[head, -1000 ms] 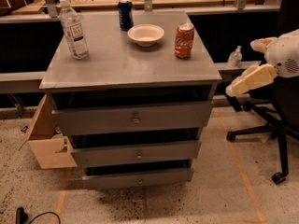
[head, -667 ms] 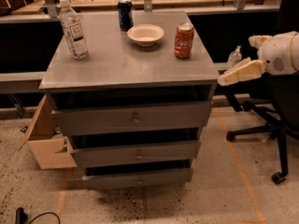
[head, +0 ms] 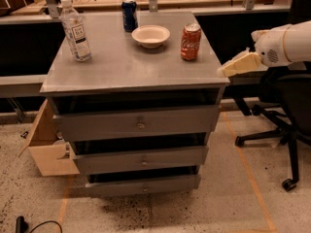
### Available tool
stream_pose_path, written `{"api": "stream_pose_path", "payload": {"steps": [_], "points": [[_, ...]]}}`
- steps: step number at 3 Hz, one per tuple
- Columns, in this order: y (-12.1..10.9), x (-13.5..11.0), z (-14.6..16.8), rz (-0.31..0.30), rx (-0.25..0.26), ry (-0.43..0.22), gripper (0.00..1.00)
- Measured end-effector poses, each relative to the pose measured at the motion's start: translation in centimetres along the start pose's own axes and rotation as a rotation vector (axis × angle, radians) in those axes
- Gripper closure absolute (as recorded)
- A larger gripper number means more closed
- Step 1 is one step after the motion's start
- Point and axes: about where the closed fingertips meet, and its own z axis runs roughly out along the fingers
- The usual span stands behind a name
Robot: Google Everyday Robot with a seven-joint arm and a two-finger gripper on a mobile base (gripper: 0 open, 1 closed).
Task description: Move coke can near blue plastic bottle
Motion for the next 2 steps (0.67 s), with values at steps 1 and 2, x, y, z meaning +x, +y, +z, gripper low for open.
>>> {"api": "stream_pose_path", "payload": {"steps": [1,2], "points": [[0.1,0.0,0.4,-0.004,0.021,0.002,0.0],[-0.9,-0.1,4.9,0.027,0.06,-0.068,0.0]]}}
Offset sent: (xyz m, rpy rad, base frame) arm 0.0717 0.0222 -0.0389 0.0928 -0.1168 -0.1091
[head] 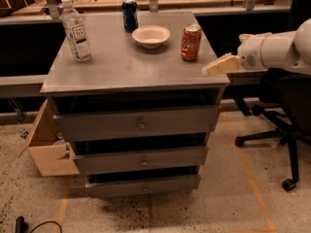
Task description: Move coke can near blue plastic bottle
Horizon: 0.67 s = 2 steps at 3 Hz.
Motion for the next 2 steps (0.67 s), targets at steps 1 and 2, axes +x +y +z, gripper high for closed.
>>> {"api": "stream_pose_path", "payload": {"steps": [1,2], "points": [[-1.7,0.0,3.7,0.027,0.003,-0.084,0.0],[-3.3,-0.4,7.1,0.057,0.003,-0.143,0.0]]}}
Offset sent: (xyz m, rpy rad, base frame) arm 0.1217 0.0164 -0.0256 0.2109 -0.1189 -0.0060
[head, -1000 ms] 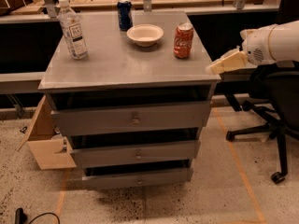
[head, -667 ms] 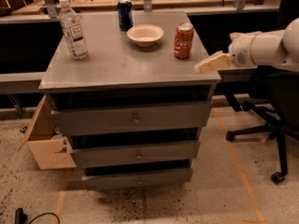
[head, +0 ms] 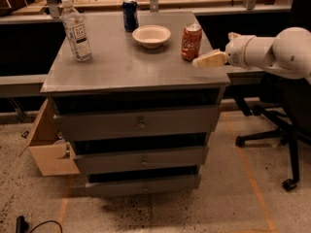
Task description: Move coke can near blue plastic bottle
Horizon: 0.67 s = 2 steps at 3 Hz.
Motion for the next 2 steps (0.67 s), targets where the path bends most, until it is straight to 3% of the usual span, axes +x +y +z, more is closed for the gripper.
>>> {"api": "stream_pose_path", "payload": {"steps": [2], "points": [[-0.8,-1.7,6.2,0.01,-0.071,-0.099,0.0]]}}
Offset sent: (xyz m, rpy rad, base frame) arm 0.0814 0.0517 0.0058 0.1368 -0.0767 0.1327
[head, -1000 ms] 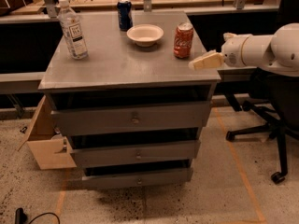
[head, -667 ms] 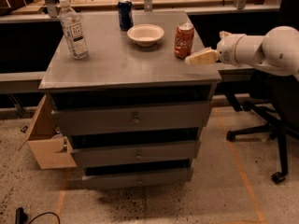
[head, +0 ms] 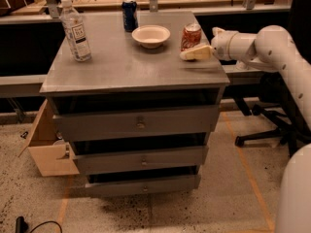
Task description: Move coke can near blue plastic bottle
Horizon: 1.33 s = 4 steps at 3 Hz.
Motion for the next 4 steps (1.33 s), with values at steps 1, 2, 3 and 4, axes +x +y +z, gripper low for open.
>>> {"api": "stream_pose_path", "payload": {"steps": [1,2,3,4], "points": [[0.9,-1.1,2.0,-0.009,-0.053,-0.038,0.18],[1.2,-1.4,2.5,-0.016,-0.064,-0.049,0.41],[2.0,-2.7,1.8,-0.022,-0.095,-0.072,0.66],[5.0,-5.8,1.3,-0.024,-0.192,-0.123,0.89]]}}
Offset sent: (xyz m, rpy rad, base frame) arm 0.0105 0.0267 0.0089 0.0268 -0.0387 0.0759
